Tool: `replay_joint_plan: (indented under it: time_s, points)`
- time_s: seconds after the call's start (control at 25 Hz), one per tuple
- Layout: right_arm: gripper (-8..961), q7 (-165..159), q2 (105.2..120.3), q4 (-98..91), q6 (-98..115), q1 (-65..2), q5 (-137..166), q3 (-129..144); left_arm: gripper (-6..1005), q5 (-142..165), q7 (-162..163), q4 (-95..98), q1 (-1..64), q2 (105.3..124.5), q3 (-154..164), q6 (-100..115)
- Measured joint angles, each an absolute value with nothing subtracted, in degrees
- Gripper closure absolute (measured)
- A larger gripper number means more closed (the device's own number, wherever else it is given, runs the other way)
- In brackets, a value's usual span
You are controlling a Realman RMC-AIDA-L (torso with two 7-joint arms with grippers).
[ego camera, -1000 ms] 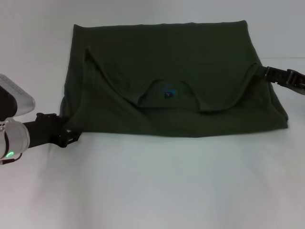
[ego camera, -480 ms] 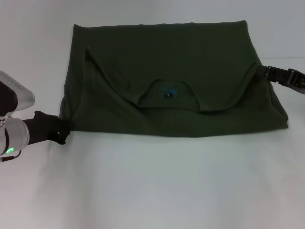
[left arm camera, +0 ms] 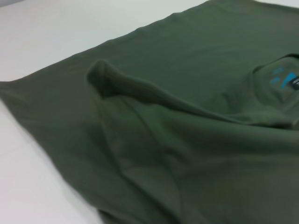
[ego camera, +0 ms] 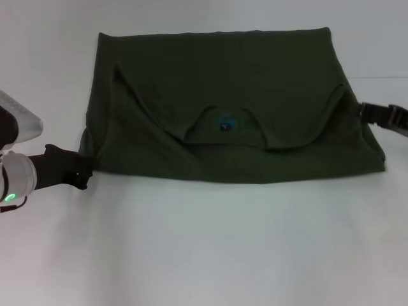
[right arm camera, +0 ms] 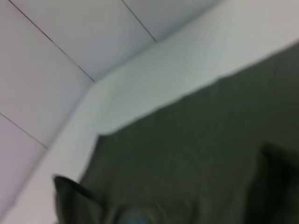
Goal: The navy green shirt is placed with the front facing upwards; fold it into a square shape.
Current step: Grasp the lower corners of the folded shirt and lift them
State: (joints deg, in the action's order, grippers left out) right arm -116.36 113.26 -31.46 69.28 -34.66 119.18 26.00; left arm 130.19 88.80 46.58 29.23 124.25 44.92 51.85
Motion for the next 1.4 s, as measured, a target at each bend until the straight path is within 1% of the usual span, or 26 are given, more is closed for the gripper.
replay_joint_plan:
  time_s: [0.16,0.32,0.88,1.4]
  points:
    - [340,-120.57,112.19,-31.83,69.32,-34.79,124.79,26.02,996,130.19,90.11,48.61,28.28,124.28,44.92,54.60]
    - [340,-121.78,111.87,-31.89,68.72,-34.73,127.36,26.02,996,130.11,90.45,49.34,27.88,124.28,44.72,56.69]
    - [398,-122.42,112.48,-31.31,61.71,-34.82,130.91,28.39,996,129.67,91.00,49.40,27.77,124.28,44.50,56.73]
    - [452,-121.99,112.83,-29.88,62.36,-34.26,130.95,29.27,997,129.56,91.05,49.07,28.02,124.19,44.78,56.83]
